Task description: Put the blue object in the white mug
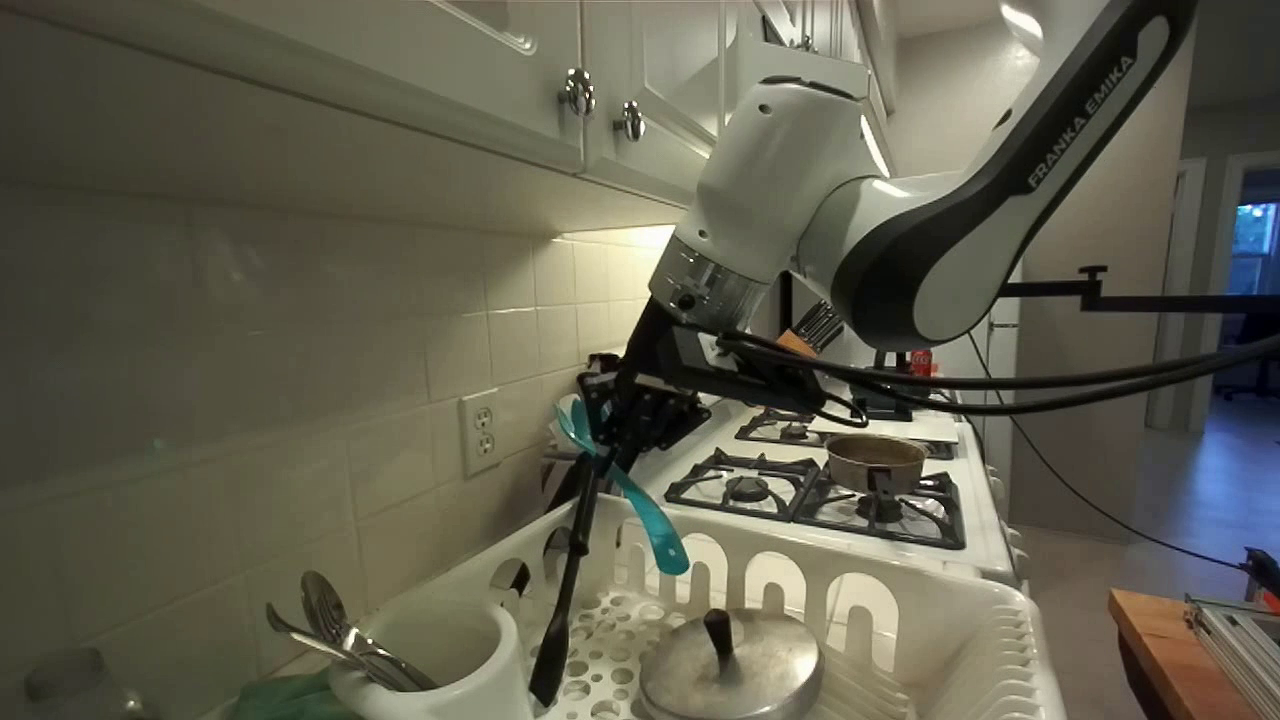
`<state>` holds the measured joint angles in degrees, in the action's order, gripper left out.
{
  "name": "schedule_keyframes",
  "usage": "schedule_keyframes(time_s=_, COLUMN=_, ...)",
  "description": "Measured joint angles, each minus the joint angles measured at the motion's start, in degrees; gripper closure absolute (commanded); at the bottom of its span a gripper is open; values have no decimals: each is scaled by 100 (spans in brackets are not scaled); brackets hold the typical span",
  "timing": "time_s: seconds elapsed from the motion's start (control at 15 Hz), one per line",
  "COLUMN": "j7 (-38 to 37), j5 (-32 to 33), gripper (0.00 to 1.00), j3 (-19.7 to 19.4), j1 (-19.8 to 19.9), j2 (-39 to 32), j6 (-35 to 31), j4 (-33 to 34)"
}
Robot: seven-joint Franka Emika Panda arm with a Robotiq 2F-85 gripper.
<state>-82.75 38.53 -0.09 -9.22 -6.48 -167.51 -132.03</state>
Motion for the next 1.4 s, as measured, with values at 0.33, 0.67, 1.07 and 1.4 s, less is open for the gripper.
schedule_keyframes(time_s=0.33, j7=-1104, j5=1133, gripper=95, j3=-121, j1=-233, j2=-251, j6=-42, j4=335)
schedule_keyframes(time_s=0.67, j7=-2274, j5=2454, gripper=95, j3=-339, j1=-555, j2=-555, j6=-10, j4=782)
schedule_keyframes(time_s=1.07, j7=-3368, j5=3464, gripper=95, j3=-436, j1=-869, j2=-951, j6=201, j4=1235)
schedule_keyframes(time_s=1.4, j7=-3855, j5=3776, gripper=95, j3=-451, j1=-964, j2=-1322, j6=270, j4=1583)
